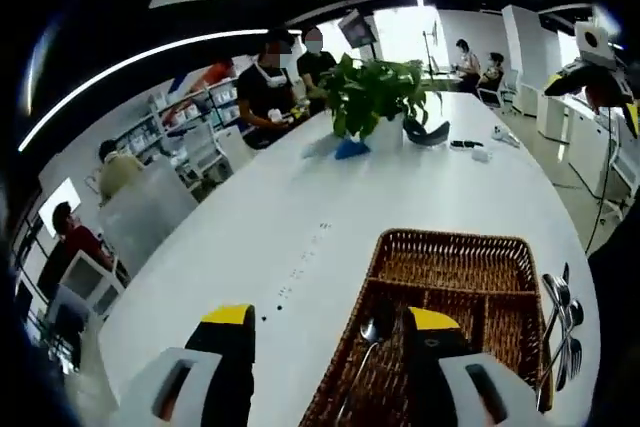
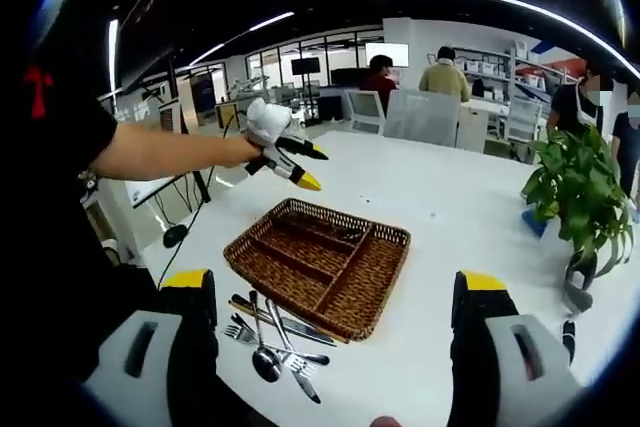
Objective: Arrange the knives, forks, and spoons in their matching storage slots by inserting each utensil handle-first until every utensil is classified and aligned in the correct compartment
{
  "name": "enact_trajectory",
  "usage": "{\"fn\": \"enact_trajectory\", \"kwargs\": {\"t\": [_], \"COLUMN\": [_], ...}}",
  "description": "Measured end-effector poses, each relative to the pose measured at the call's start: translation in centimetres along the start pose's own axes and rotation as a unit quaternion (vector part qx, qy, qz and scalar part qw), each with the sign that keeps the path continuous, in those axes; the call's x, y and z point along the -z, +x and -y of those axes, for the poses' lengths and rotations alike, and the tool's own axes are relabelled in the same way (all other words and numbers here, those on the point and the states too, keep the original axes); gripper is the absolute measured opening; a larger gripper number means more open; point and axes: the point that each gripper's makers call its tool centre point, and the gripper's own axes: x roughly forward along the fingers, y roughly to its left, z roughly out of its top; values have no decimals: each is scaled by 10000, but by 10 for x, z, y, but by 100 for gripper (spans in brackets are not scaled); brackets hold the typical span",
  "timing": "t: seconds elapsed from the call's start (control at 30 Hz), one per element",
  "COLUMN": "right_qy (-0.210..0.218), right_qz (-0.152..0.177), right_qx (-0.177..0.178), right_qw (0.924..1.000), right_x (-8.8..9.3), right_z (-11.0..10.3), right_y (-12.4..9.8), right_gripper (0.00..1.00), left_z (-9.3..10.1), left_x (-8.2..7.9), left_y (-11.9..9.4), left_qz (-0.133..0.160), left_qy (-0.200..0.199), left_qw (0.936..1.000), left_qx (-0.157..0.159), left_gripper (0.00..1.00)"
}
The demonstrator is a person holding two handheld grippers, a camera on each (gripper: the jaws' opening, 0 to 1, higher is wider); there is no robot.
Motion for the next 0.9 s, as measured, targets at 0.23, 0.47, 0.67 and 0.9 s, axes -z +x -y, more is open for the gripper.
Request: {"fn": "enact_trajectory", "kwargs": {"t": [0.23,0.47,0.67,0.9], "right_qy": [-155,-320,-459,-463], "right_qz": [86,82,70,-23], "right_qx": [-166,-301,-417,-425], "right_qw": [9997,9990,9981,9980], "right_x": [-11,-14,-13,-7], "right_z": [9,9,4,4], "right_y": [8,12,15,18], "right_gripper": [99,99,99,99], "left_z": [4,13,44,72], "left_x": [-10,-10,-6,-1], "left_y": [-65,-117,-156,-189], "left_qz": [472,673,708,852], "left_qy": [-332,-610,-902,-1224], "left_qw": [9975,9928,9905,9838], "left_qx": [-413,-786,-762,-995], "left_gripper": [83,96,100,100]}}
